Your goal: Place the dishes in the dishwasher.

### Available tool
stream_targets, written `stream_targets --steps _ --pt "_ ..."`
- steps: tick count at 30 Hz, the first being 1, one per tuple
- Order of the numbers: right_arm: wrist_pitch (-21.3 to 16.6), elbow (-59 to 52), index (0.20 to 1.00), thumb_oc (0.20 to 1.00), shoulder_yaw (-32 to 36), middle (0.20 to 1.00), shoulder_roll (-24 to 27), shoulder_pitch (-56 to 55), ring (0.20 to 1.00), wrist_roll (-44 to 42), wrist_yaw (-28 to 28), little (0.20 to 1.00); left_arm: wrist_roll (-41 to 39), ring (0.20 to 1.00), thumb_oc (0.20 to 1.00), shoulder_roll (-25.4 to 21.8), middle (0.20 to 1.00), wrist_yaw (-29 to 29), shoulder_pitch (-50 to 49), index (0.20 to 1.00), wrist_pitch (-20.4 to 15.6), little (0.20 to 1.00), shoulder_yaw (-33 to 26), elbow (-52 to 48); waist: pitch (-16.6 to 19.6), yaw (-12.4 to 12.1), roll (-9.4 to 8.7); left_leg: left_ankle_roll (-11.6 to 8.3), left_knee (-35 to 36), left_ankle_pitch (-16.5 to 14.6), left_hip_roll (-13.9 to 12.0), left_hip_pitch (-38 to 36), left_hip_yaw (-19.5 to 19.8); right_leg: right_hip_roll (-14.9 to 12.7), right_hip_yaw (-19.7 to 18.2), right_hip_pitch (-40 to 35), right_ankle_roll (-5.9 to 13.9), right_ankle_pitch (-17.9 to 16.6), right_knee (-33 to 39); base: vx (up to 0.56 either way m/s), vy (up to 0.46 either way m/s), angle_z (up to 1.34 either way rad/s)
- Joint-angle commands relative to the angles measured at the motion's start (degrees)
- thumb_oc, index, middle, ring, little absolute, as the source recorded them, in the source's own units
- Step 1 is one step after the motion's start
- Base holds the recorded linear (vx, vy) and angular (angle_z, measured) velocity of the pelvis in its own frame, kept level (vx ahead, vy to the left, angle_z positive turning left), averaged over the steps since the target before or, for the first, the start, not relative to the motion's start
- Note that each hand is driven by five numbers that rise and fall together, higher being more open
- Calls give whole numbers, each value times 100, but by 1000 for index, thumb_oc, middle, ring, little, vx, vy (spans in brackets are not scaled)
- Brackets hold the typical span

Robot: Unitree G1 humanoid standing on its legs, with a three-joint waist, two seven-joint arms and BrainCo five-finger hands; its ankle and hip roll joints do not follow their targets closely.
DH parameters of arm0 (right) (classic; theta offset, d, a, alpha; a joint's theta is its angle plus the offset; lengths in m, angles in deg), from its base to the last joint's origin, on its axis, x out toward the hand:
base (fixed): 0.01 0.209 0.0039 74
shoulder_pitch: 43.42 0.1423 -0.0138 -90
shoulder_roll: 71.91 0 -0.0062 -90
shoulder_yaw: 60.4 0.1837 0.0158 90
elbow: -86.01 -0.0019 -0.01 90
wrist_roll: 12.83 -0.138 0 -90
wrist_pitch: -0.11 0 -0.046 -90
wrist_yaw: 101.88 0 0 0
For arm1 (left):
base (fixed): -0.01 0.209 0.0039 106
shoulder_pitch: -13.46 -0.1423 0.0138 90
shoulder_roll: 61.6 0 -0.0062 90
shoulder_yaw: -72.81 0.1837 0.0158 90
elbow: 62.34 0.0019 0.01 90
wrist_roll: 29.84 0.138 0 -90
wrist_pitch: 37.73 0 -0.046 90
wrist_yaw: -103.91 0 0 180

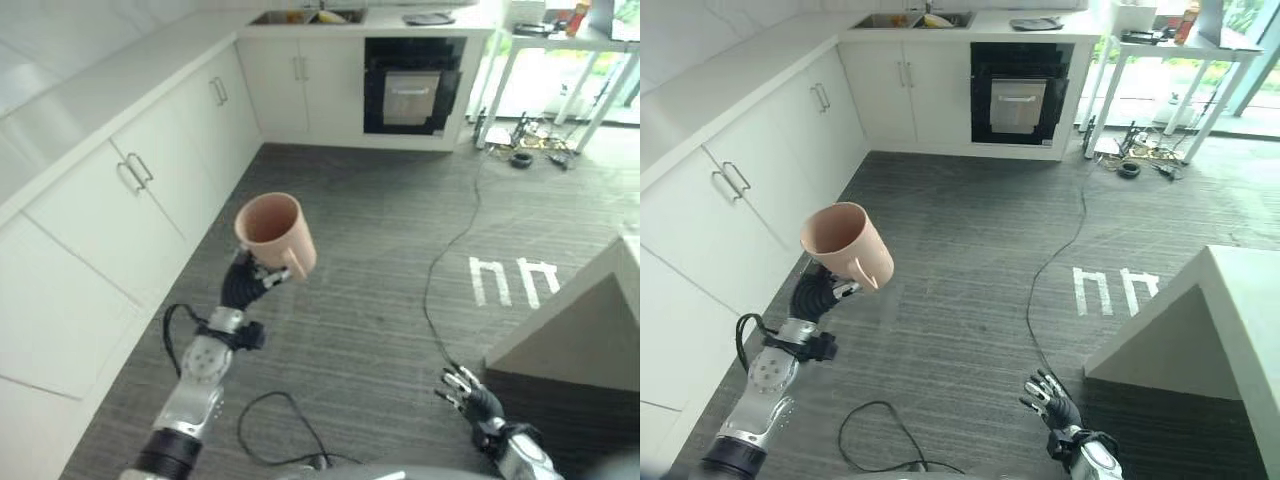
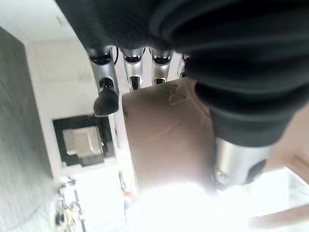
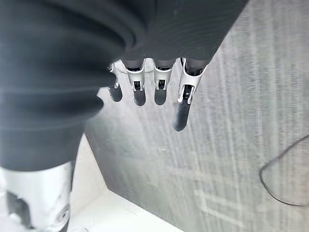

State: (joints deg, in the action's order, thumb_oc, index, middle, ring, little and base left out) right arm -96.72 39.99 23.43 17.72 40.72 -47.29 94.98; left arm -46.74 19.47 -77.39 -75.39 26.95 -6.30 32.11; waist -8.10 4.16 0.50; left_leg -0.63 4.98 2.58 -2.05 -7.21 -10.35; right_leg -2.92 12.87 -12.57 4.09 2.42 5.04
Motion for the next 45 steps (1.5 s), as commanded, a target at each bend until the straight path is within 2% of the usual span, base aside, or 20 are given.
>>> stream_targets --steps 1,5,7,9,11,12,14,17,20,23,26,27,28,30,34,35,39,41,43,45 --pt "-118 -287 1000 1000 -38 1000 -25 68 1000 57 -323 1000 -205 200 200 -55 200 -63 628 200 -328 200 -251 -91 67 158 -69 107 2 -661 169 -292 -38 353 -711 498 30 27 -354 -9 -206 11" --pt "107 -389 1000 1000 -174 1000 -19 76 1000 248 -530 1000 -130 200 200 -56 200 -60 648 200 -347 200 -273 -48 27 189 -121 63 -444 -751 94 -191 -1 430 -816 528 -83 161 -517 4 -235 5" --pt "135 -476 1000 1000 -291 1000 38 150 1000 313 -569 1000 -78 200 200 -91 200 -128 607 200 -396 200 -267 -62 -129 166 -259 155 -1636 -1106 0 265 -165 341 -849 558 -203 212 -700 -19 -201 6" --pt "80 -491 1000 1000 -351 1000 94 189 1000 210 -589 1000 -201 200 200 -113 200 -68 581 200 -422 200 -320 -47 -304 103 -330 169 -2738 -1001 -82 888 -174 355 -902 540 -327 207 -807 6 -167 5" --pt "-9 -419 1000 1000 -362 1000 149 224 1000 90 -539 1000 -255 200 200 -108 200 3 550 200 -485 200 -386 18 -455 39 -278 109 -3119 -666 -85 1380 -83 479 -980 483 -420 247 -880 193 -15 -4" --pt "-24 -395 1000 1000 -333 1000 170 229 1000 181 -479 1000 -356 200 200 -96 200 57 463 200 -546 200 -469 87 -549 -35 -147 17 -2264 -277 48 1470 -61 577 -956 308 -401 367 -854 316 114 -4" --pt "2 -439 1000 1000 -336 1000 168 196 1000 253 -505 1000 -389 200 200 -102 200 66 430 200 -524 200 -482 94 -558 -61 -101 -49 -1784 -40 66 1490 -65 597 -916 218 -385 389 -811 366 156 -8" --pt "47 -712 1000 1000 -303 1000 223 -63 1000 212 -638 1000 -449 200 200 -102 200 268 335 200 -503 200 -579 173 -556 -109 -47 -420 -728 715 -183 1787 -276 516 -601 -170 -343 647 -770 628 267 -3" --pt "81 -735 1000 1000 -289 1000 278 -121 1000 187 -666 1000 -249 200 200 -124 200 198 248 200 -541 200 -692 177 -447 -161 -33 -344 -534 598 -197 1684 -384 396 -502 -232 -288 961 -1067 509 288 -2" --pt "62 -717 1000 1000 -231 1000 178 -211 1000 83 -644 1000 -175 200 200 -172 200 336 289 200 -446 200 -705 194 -296 -268 -130 -79 -638 199 97 1573 -239 259 -524 -477 -185 1295 -1438 438 269 -23" --pt "38 -822 1000 1000 -137 1000 9 -273 1000 144 -678 1000 -26 200 200 -205 200 386 403 200 -452 200 -643 184 -187 -271 -220 261 -361 27 469 1203 -130 -65 -450 -284 239 622 -2564 344 329 -23" --pt "43 -943 1000 1000 -131 1000 -96 -305 1000 189 -756 1000 33 200 200 -241 200 271 446 200 -465 200 -566 182 -178 -274 -170 480 -282 -3 598 1072 -29 -174 -460 114 530 -111 -3510 281 355 -5" --pt "73 -964 1000 1000 -141 1000 -147 -290 1000 226 -782 1000 78 200 200 -255 200 167 468 200 -428 200 -521 176 -176 -276 -141 572 -249 -70 680 962 76 -183 -504 389 705 -467 -4225 259 322 19" --pt "81 -887 1000 1000 -209 1000 -210 -225 1000 248 -787 1000 156 200 200 -242 200 -57 511 200 -390 200 -424 205 -210 -236 -50 648 -148 -157 725 693 178 -178 -530 1013 683 -678 -4973 244 197 31" --pt "16 -894 1000 1000 -218 1000 -153 -141 1000 182 -805 1000 192 200 200 -245 200 -86 564 200 -382 200 -337 146 -331 -3 58 646 -115 -265 749 352 374 361 -589 1683 354 -201 -4037 254 37 38" --pt "25 -999 1000 1000 -118 1000 -79 -173 1000 54 -761 1000 172 200 200 -317 200 -48 622 200 -384 200 -360 129 -456 150 18 622 -73 -391 765 60 440 312 -498 1884 315 -211 -3035 289 -73 66" --pt "-22 -1010 1000 1000 75 1000 -38 -245 1000 -52 -545 1000 254 200 200 -368 200 15 628 200 -449 200 -433 132 -570 405 -94 587 -19 -840 780 -480 507 12 -555 2336 597 -1044 -1011 481 -180 87" --pt "-114 -966 1000 1000 122 1000 -120 -247 1000 -101 -536 1000 442 200 200 -308 200 66 523 200 -525 200 -360 135 -530 452 -104 626 -259 -1293 794 -782 524 -95 -556 2410 626 -1226 -833 701 -323 80" --pt "-89 -899 1000 1000 16 1000 -30 -164 1000 -190 -568 1000 497 200 200 -286 200 -24 489 200 -479 200 -311 165 -370 485 -51 526 -645 -1531 698 -984 476 -33 -543 2209 407 -970 -935 673 -426 42" --pt "18 -925 1000 1000 -46 1000 49 -87 1000 -170 -576 1000 486 200 200 -233 200 -81 387 200 -453 200 -334 131 -285 491 74 267 -1012 -1381 495 -1178 465 143 -468 2059 181 -637 -1144 530 -393 -14"
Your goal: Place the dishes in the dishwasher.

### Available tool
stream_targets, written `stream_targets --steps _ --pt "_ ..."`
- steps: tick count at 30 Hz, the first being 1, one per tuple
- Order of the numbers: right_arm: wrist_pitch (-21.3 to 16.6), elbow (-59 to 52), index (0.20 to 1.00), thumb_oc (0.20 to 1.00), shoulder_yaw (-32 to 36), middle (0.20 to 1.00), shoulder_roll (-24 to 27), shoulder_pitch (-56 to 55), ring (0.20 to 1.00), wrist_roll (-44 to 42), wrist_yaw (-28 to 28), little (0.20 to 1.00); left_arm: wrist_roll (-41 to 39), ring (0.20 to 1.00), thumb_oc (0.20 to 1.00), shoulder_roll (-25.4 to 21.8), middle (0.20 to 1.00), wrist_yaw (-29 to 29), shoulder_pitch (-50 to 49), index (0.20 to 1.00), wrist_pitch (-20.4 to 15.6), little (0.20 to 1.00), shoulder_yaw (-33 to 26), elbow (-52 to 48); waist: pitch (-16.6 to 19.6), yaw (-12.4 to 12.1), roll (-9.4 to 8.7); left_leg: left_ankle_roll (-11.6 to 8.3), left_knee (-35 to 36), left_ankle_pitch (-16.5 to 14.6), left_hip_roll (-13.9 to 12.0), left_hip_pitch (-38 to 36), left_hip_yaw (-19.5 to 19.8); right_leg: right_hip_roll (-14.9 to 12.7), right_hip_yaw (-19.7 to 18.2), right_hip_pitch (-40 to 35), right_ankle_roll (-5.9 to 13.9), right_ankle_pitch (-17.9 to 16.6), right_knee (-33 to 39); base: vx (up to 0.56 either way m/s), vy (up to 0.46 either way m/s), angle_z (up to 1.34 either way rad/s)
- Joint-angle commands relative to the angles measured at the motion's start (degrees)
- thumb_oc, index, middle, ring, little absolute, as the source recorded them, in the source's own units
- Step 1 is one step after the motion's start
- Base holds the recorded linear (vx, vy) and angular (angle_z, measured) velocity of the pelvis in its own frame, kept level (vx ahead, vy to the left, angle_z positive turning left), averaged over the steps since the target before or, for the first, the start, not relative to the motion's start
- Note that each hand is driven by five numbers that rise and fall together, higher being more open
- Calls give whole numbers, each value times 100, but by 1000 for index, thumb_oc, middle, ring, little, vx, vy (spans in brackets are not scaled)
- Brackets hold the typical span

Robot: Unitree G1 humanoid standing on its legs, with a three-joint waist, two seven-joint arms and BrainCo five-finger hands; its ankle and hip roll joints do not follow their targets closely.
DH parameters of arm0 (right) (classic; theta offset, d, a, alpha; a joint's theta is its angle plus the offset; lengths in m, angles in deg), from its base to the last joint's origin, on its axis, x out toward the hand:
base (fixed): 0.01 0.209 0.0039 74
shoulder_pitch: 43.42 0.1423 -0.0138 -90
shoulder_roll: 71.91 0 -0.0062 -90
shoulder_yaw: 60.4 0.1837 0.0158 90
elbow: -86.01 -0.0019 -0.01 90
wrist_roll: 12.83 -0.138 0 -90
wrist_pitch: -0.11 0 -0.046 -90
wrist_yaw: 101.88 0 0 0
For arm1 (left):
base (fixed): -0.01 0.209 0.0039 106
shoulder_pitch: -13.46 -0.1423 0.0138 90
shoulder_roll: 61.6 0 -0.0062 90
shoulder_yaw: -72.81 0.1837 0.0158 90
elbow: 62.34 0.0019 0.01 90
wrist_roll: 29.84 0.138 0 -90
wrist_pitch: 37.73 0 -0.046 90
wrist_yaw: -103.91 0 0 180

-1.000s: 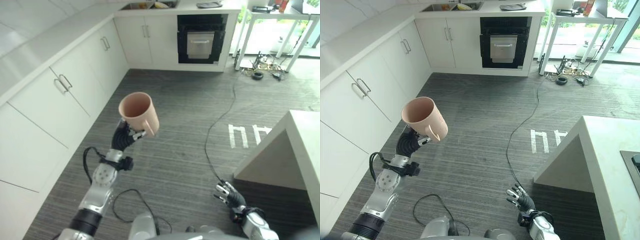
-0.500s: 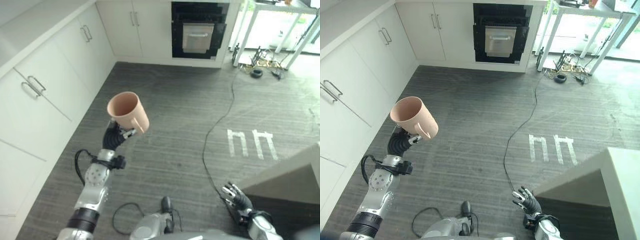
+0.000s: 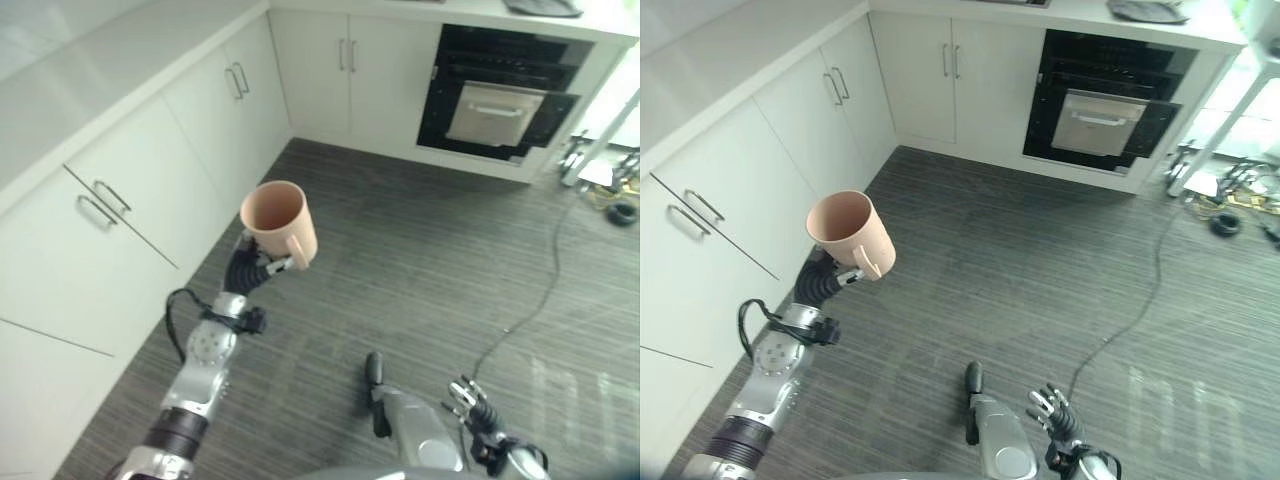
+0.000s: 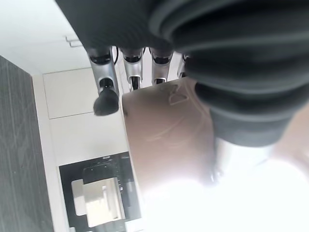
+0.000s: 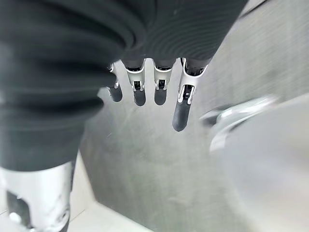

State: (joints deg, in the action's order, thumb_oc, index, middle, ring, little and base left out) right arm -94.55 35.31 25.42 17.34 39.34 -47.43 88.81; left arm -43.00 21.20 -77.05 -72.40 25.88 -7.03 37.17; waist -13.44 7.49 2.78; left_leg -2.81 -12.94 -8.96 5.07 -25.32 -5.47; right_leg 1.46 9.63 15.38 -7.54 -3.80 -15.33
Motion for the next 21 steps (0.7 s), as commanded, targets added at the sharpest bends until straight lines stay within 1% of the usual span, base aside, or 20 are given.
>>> stream_targets --steps 1,2,3,4,5,6,7,8,9,10,11,12,14,15,16,17,18,19,20,21 --pt "-199 -495 1000 1000 -274 1000 111 56 1000 -137 46 1000 132 200 200 -402 200 -122 53 200 -344 200 -281 -420 281 152 -137 366 537 44 -285 679 -10 -242 -128 -778 1252 63 882 319 -340 -53" --pt "-190 -622 1000 1000 -337 1000 194 57 1000 -77 93 1000 197 200 200 -405 200 -132 -22 200 -357 200 -335 -534 316 119 -101 141 -138 583 -446 848 11 -125 -95 -927 1061 247 860 337 -396 -59" --pt "-185 -672 1000 1000 -346 1000 250 57 1000 -63 112 1000 192 200 200 -432 200 -126 -63 200 -378 200 -373 -588 321 85 -105 28 -660 869 -509 1018 32 -86 -74 -1031 967 328 865 388 -454 -35" --pt "-206 -669 1000 1000 -346 1000 311 57 1000 -88 116 1000 144 200 200 -452 200 -92 -96 200 -400 200 -408 -615 298 43 -120 -72 -1374 1099 -538 1265 72 -49 -59 -1145 868 418 847 364 -437 -53" --pt "-257 -644 1000 1000 -339 1000 394 52 1000 -147 124 1000 38 200 200 -465 200 -11 -149 200 -390 200 -455 -653 258 -29 -179 -118 -2297 1297 -559 1765 104 -37 -69 -1315 740 524 836 316 -390 -55" --pt "-266 -623 1000 1000 -333 1000 421 62 1000 -184 131 1000 5 200 200 -471 200 42 -165 200 -359 200 -479 -671 254 -59 -240 -101 -2607 1361 -625 2019 49 -61 -66 -1401 683 576 848 278 -337 -52" --pt "-282 -602 1000 1000 -325 1000 443 76 1000 -229 140 1000 -9 200 200 -473 200 103 -177 200 -326 200 -501 -682 235 -91 -262 -79 -2805 1352 -699 2233 12 -56 -56 -1487 641 631 851 218 -230 -46" --pt "-336 -538 1000 1000 -305 1000 470 108 1000 -263 194 1000 3 200 200 -475 200 183 -184 200 -329 200 -515 -656 159 -174 -272 21 -2988 1179 -746 2610 -11 -48 -63 -1698 614 722 864 226 -173 -44" --pt "-370 -487 1000 1000 -306 1000 470 141 1000 -261 245 1000 29 200 200 -479 200 190 -190 200 -343 200 -516 -635 122 -232 -270 95 -2839 1086 -702 2782 -20 -47 -92 -1834 620 774 878 305 -118 -61" --pt "-396 -423 1000 1000 -338 1000 433 212 1000 -186 284 1000 56 200 200 -494 200 127 -207 200 -335 200 -523 -596 95 -302 -288 204 -2219 955 -615 2909 -132 -66 -162 -1992 653 849 907 304 -46 -67" --pt "-399 -406 1000 1000 -353 1000 400 242 1000 -137 268 1000 21 200 200 -516 200 95 -208 200 -351 200 -530 -549 97 -305 -300 239 -1788 874 -610 2906 -248 -67 -193 -2031 678 887 927 378 22 -64" --pt "-399 -386 1000 1000 -379 1000 354 263 1000 -99 239 1000 -46 200 200 -524 200 68 -221 200 -367 200 -544 -501 63 -332 -263 230 -964 861 -510 2882 -254 -5 -336 -2166 737 959 950 348 74 -66" --pt "-445 -341 1000 1000 -467 1000 295 280 1000 -106 161 1000 -46 200 200 -521 200 101 -239 200 -412 200 -558 -448 86 -402 -196 175 277 967 -359 2959 9 102 -610 -2341 831 1008 1073 321 83 -54" --pt "-449 -339 1000 1000 -478 1000 290 278 1000 -112 148 1000 -47 200 200 -522 200 117 -244 200 -418 200 -560 -447 92 -411 -197 171 370 981 -342 2953 32 105 -641 -2362 841 1012 1092 322 68 -70" --pt "-441 -351 1000 1000 -533 1000 259 276 1000 -82 94 1000 -34 200 200 -506 200 135 -281 200 -389 200 -601 -476 100 -479 -142 93 964 1226 -331 3073 261 179 -837 -2496 866 1054 1153 332 67 -70" --pt "-428 -359 1000 1000 -560 1000 245 264 1000 -55 74 1000 -50 200 200 -495 200 165 -311 200 -386 200 -647 -475 103 -516 -117 54 1182 1408 -327 3166 322 203 -939 -2605 876 1079 1220 383 79 -61" --pt "-426 -353 1000 1000 -568 1000 240 249 1000 -36 85 1000 -75 200 200 -499 200 192 -321 200 -376 200 -684 -475 105 -535 -107 40 1261 1512 -321 3249 318 210 -992 -2702 886 1099 1270 446 121 -104" --pt "-413 -390 1000 1000 -580 1000 234 206 1000 37 81 1000 -112 200 200 -489 200 274 -365 200 -380 200 -780 -494 121 -568 -97 73 1209 1556 -292 3395 213 176 -1027 -2859 921 1167 1302 392 132 -108" --pt "-415 -392 1000 1000 -579 1000 238 202 1000 47 82 1000 -132 200 200 -494 200 316 -384 200 -395 200 -813 -494 134 -576 -97 98 1199 1528 -286 3390 179 160 -1019 -2883 934 1203 1292 452 186 -121" --pt "-402 -376 1000 1000 -586 1000 239 223 1000 65 85 1000 -118 200 200 -485 200 314 -444 200 -393 200 -865 -507 155 -620 -93 152 1169 1453 -238 3342 266 144 -1036 -2929 949 1282 1231 317 157 -103"
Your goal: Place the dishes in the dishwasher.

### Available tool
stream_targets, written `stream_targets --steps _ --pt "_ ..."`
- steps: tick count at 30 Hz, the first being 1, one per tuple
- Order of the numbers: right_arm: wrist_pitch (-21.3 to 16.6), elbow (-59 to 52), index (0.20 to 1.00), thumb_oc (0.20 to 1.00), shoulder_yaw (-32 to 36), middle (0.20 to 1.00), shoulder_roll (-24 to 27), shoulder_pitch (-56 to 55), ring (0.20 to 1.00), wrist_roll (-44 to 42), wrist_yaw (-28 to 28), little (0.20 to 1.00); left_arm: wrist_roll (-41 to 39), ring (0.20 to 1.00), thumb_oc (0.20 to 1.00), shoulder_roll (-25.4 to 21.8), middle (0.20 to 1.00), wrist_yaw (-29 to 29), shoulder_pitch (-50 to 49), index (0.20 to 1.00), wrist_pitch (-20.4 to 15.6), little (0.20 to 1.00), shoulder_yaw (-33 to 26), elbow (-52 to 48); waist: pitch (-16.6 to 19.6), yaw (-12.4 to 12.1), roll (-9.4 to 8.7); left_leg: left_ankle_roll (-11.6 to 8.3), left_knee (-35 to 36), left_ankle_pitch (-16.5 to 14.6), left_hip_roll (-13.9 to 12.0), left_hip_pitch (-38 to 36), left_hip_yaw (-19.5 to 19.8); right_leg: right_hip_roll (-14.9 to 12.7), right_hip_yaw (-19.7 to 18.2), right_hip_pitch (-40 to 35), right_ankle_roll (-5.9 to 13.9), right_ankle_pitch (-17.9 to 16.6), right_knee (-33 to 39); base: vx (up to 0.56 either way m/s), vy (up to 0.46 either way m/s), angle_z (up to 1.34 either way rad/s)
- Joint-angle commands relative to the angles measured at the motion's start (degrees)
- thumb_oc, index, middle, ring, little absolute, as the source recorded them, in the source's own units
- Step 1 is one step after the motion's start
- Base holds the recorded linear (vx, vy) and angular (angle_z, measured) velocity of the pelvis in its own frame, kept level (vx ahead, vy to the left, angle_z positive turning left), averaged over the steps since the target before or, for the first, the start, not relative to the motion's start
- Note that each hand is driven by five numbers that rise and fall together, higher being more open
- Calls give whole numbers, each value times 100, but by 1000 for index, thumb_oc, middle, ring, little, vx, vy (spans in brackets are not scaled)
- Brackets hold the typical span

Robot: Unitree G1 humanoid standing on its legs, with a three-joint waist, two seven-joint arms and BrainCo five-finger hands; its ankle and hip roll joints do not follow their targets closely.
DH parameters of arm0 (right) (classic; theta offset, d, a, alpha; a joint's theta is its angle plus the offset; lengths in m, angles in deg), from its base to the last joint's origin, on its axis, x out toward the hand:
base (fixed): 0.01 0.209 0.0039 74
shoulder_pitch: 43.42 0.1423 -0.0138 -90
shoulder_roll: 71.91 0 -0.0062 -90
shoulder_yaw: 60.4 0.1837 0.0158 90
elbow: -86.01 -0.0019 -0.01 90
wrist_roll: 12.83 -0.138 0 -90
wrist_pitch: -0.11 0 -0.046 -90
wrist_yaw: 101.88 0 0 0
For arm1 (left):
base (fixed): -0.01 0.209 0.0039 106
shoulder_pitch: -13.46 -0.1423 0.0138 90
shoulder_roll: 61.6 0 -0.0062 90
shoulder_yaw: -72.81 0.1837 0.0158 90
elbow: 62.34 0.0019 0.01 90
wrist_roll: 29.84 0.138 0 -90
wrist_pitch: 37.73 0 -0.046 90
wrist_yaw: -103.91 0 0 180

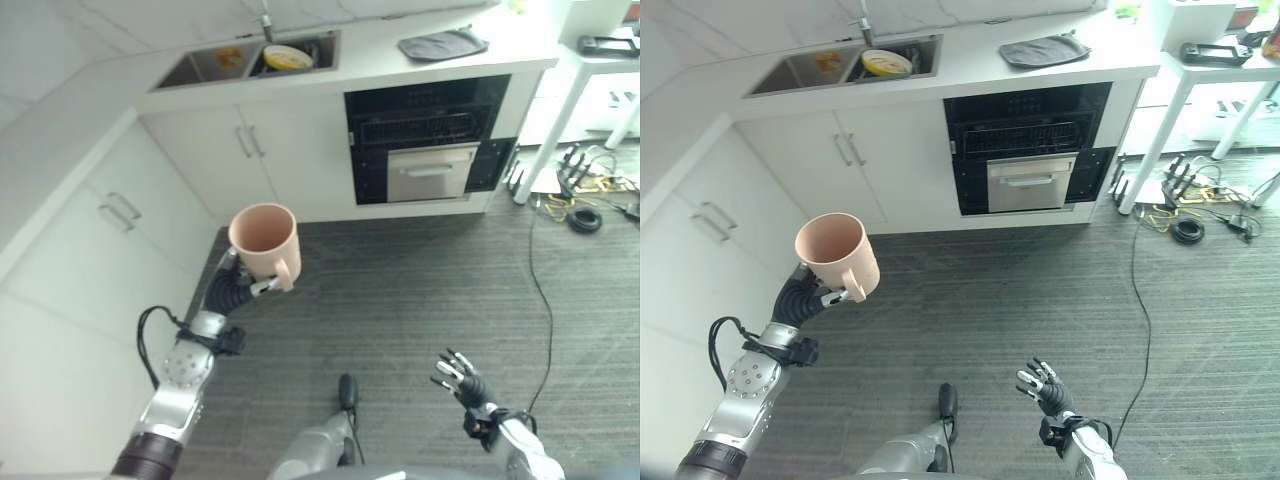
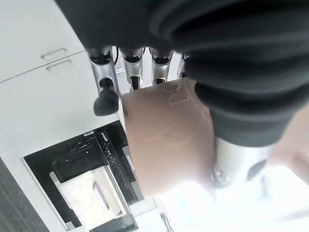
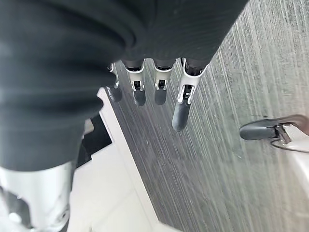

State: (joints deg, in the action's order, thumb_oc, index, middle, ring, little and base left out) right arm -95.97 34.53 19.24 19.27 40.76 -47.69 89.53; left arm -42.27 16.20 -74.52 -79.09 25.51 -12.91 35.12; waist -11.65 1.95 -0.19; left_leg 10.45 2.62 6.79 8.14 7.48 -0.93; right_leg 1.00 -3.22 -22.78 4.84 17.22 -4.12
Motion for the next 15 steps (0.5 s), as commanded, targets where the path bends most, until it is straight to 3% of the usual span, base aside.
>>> stream_targets --steps 1,4,6,9,10,13,15 --pt "-231 -290 1000 1000 41 1000 60 98 1000 40 0 1000 -198 200 200 19 200 88 192 200 -345 200 -303 -307 -29 -89 197 -1134 -421 -187 -511 16 -168 173 242 856 -279 -778 77 349 159 -98" --pt "-237 -297 1000 1000 76 1000 5 82 1000 30 65 1000 -165 200 200 20 200 134 165 200 -384 200 -330 -269 21 -152 161 -996 -556 -398 -399 -103 -108 93 338 814 -243 -686 -72 284 137 -43" --pt "-193 -393 1000 1000 98 1000 -84 50 1000 162 21 1000 -160 200 200 -10 200 170 200 200 -409 200 -314 -228 78 -146 158 -815 -519 -539 -323 -322 -109 4 496 957 -175 -696 -639 255 158 -30" --pt "-153 -455 1000 1000 117 1000 -241 5 1000 258 -4 1000 -58 200 200 -58 200 43 231 200 -358 200 -205 -209 65 -103 173 -534 -483 -772 -202 -648 -31 -169 715 1627 85 -1349 -2184 222 151 -9" --pt "-154 -435 1000 1000 106 1000 -255 21 1000 297 43 1000 -58 200 200 -65 200 -1 229 200 -375 200 -187 -188 42 -100 201 -511 -452 -794 -217 -739 -22 -234 810 1824 102 -1378 -2375 146 81 -25" --pt "-192 -477 1000 1000 28 1000 -229 68 1000 428 146 1000 -43 200 200 -88 200 -210 247 200 -375 200 -136 -255 -121 -53 325 -545 -354 -866 -333 -1074 -7 -394 1107 2361 62 -1184 -2032 114 -48 -47" --pt "-235 -513 1000 1000 -21 1000 -155 143 1000 324 142 1000 -15 200 200 -119 200 -326 356 200 -389 200 -102 -259 -285 34 316 -576 -381 -958 -397 -1197 34 -603 1039 2573 169 -1376 -1162 102 -199 -40"
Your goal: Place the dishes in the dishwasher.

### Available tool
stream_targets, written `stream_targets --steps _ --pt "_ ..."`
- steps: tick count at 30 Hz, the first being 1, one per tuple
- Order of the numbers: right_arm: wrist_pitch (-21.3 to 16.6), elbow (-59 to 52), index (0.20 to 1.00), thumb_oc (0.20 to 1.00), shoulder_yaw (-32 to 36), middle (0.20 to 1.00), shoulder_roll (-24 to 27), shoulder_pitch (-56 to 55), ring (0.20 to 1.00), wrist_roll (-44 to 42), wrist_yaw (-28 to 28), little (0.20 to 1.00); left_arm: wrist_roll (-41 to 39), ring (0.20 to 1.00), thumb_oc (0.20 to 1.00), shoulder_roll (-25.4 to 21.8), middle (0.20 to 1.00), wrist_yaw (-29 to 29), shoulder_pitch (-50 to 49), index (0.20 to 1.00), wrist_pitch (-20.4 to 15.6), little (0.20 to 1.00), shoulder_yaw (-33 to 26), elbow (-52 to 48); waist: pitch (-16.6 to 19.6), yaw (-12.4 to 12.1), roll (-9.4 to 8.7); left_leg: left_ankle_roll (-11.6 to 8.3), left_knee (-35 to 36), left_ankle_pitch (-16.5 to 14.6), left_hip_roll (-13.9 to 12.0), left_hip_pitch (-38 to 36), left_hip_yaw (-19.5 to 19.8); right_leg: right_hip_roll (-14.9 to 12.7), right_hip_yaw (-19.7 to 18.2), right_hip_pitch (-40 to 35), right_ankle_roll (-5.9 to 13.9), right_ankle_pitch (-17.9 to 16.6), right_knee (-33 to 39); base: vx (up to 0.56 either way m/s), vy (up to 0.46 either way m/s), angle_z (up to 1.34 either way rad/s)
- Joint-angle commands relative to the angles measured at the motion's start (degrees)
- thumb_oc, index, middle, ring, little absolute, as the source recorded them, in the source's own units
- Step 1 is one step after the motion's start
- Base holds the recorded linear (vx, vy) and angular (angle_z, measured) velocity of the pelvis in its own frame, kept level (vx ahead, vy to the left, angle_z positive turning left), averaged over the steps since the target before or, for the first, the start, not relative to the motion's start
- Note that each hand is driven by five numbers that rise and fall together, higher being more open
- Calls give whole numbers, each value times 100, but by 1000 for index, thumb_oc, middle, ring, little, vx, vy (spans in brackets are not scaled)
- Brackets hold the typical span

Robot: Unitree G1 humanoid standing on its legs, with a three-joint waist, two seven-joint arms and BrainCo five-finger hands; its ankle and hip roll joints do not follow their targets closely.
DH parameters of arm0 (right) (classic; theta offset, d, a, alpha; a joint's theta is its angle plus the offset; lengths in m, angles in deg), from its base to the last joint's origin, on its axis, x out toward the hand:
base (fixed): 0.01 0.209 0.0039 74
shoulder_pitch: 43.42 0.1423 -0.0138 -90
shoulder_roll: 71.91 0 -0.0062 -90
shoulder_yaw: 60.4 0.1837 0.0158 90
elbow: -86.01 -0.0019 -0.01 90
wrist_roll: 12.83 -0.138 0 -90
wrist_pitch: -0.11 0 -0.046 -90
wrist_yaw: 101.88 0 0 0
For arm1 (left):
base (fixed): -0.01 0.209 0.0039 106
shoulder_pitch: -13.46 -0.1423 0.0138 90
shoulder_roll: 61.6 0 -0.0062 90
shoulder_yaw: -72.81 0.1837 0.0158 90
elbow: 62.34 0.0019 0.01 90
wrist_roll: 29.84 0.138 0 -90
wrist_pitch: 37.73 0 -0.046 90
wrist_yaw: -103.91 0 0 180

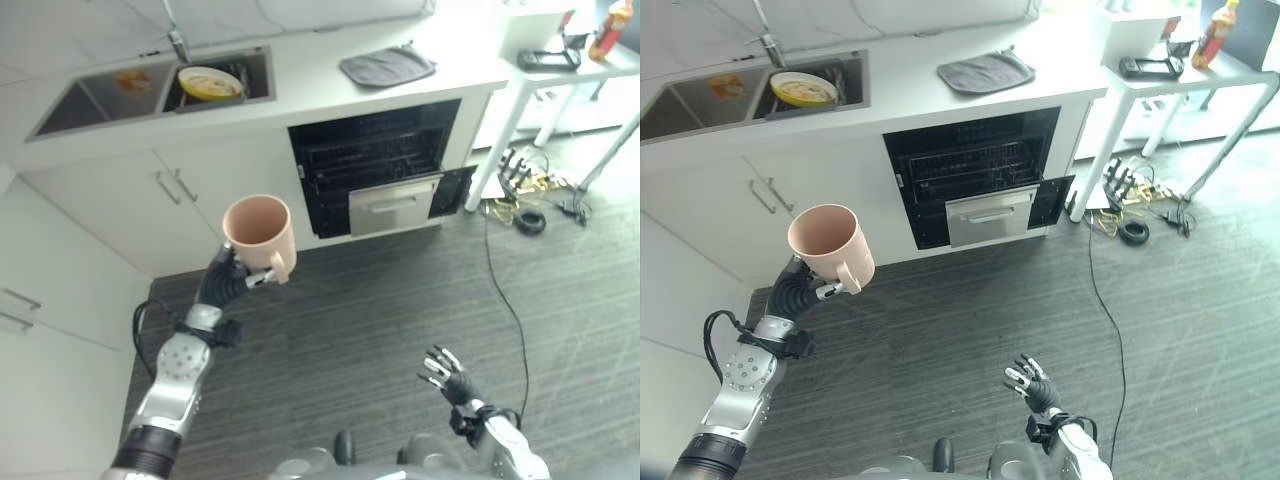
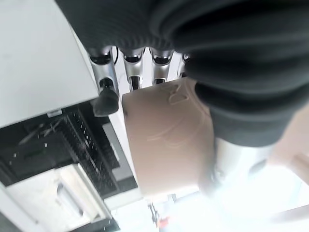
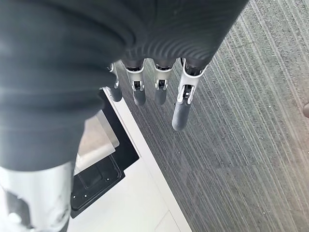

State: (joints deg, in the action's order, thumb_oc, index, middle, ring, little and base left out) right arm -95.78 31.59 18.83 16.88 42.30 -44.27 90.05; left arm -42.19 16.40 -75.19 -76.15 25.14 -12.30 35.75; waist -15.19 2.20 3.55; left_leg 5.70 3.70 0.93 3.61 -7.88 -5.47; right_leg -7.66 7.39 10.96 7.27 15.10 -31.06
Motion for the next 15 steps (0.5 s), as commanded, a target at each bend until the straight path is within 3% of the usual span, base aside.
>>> stream_targets --steps 1,3,5,9,10,12,13,14,15 --pt "-261 -207 1000 1000 8 1000 114 61 1000 -46 118 1000 -14 200 200 -154 200 -284 99 200 -380 200 -167 -307 11 54 -106 -126 -511 -487 35 260 485 63 -144 -630 69 -1519 1960 127 -222 1" --pt "-205 -177 1000 1000 28 1000 116 147 1000 -2 202 1000 31 200 200 -148 200 -360 70 200 -479 200 -171 -267 -32 83 -179 -168 -511 -733 -48 74 415 -202 -311 -521 272 -2007 2436 207 -338 14" --pt "-88 -177 1000 1000 54 1000 88 198 1000 59 268 1000 104 200 200 -103 200 -456 -8 200 -529 200 -149 -272 -31 64 -217 -233 -505 -886 -166 -79 316 -343 -268 -536 373 -2153 2620 269 -442 8" --pt "54 -240 1000 1000 -1 1000 150 253 1000 223 409 1000 166 200 200 -69 200 -689 -135 200 -510 200 -172 -409 48 35 -280 -505 -686 -968 -535 -94 244 -312 -82 -690 318 -1808 2524 271 -626 -4" --pt "170 -352 1000 1000 -59 1000 262 346 1000 249 300 1000 -97 200 200 -34 200 -729 -181 200 -435 200 -143 -542 104 62 -273 -668 -744 -937 -869 -237 300 -149 -46 -595 132 -1526 2229 250 -708 6" --pt "297 -512 1000 1000 -43 1000 473 282 1000 227 267 1000 -85 200 200 20 200 -566 -272 200 -468 200 -166 -679 103 80 -312 -791 -1467 -533 -1221 120 179 47 138 -711 -231 -1166 2012 263 -838 54" --pt "185 -398 1000 1000 15 1000 502 129 1000 117 214 1000 -172 200 200 68 200 -403 -187 200 -541 200 -86 -593 72 119 -324 -777 -2152 -390 -1241 551 -162 155 425 -978 -429 -983 2028 273 -646 79" --pt "94 -225 1000 1000 36 1000 450 88 1000 135 233 1000 -143 200 200 112 200 -402 -133 200 -485 200 -54 -564 58 79 -277 -683 -2077 -518 -840 670 -102 279 426 -1137 -433 -947 2058 339 -490 96" --pt "36 -111 1000 1000 16 1000 393 67 1000 137 215 1000 -112 200 200 137 200 -377 -95 200 -443 200 -46 -529 90 70 -245 -655 -1718 -534 -709 626 -173 364 459 -1203 -431 -917 2079 321 -179 80"
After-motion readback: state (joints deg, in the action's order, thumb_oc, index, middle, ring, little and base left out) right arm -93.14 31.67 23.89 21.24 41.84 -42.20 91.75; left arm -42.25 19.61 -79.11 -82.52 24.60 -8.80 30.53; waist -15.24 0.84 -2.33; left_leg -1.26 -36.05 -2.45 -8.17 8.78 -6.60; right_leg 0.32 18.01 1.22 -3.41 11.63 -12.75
